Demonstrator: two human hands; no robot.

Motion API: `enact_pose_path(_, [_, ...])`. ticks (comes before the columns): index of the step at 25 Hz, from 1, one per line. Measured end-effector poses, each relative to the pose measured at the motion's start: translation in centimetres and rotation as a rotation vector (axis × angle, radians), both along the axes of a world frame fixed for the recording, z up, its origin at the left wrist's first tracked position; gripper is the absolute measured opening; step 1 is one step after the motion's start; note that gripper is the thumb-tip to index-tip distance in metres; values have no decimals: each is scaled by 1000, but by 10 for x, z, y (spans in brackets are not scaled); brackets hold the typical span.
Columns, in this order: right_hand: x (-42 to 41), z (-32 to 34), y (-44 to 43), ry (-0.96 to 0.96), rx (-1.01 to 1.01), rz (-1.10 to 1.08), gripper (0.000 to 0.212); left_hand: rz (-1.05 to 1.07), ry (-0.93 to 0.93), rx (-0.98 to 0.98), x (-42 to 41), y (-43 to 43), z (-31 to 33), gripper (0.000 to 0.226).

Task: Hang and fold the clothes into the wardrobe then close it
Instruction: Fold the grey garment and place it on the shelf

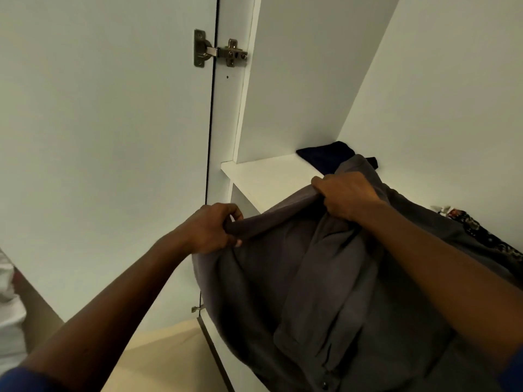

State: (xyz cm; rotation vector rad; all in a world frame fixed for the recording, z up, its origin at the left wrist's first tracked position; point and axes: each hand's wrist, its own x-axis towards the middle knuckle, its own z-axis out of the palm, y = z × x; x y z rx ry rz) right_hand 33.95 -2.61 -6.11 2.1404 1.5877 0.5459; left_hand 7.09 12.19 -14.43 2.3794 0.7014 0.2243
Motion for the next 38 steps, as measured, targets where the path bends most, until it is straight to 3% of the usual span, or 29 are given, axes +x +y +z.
enact_pose_path(3, [7, 6, -16, -11, 190, 9, 29, 91, 143, 100, -9, -17, 9, 33])
enact_pose_path(6, [4, 6, -47, 290, 782, 44, 11, 323, -103, 327, -26, -67, 6, 36])
enact_pose_path(8, [-3, -6, -69, 523, 1123, -44, 16, 252, -276, 499, -39, -113, -9, 36])
enact_pose_path(10, [-1, -28, -85, 691, 1083, -206, 26, 101, -175, 492, -40, -145, -25, 46])
enact_pose_path(12, [8, -45, -98, 794, 974, -315, 28, 29, 43, 416, -31, -163, -43, 67])
enact_pose_path(14, [17, -40, -103, 1088, 1133, -407, 28, 49, 118, 452, -22, -173, -48, 81])
enact_pose_path(17, [19, -19, -102, 1751, 1476, -525, 37, 105, 126, 539, -16, -186, -48, 87])
enact_pose_path(18, [16, -18, -102, 1831, 1484, -533, 37, 88, 145, 554, -16, -189, -50, 88])
enact_pose_path(20, [11, -28, -109, 1685, 1292, -494, 32, -53, 229, 539, -15, -195, -56, 89])
enact_pose_path(23, [12, -63, -122, 1439, 1101, -340, 30, -184, 274, 341, -10, -194, -69, 80])
enact_pose_path(27, [13, -80, -130, 1302, 1269, -199, 28, -210, 178, 188, 10, -165, -49, 40])
enact_pose_path(29, [19, -82, -132, 1056, 1347, -276, 25, -216, 67, 167, 29, -143, -24, 26])
enact_pose_path(31, [28, -82, -135, 936, 1351, -435, 39, -158, -110, 185, 62, -117, 3, 18])
enact_pose_path(35, [51, -87, -134, 984, 1194, -692, 53, -36, -376, 176, 164, -74, 39, 9])
enact_pose_path(38, [50, -88, -135, 994, 1174, -707, 36, 47, -396, 106, 242, -54, 39, 31])
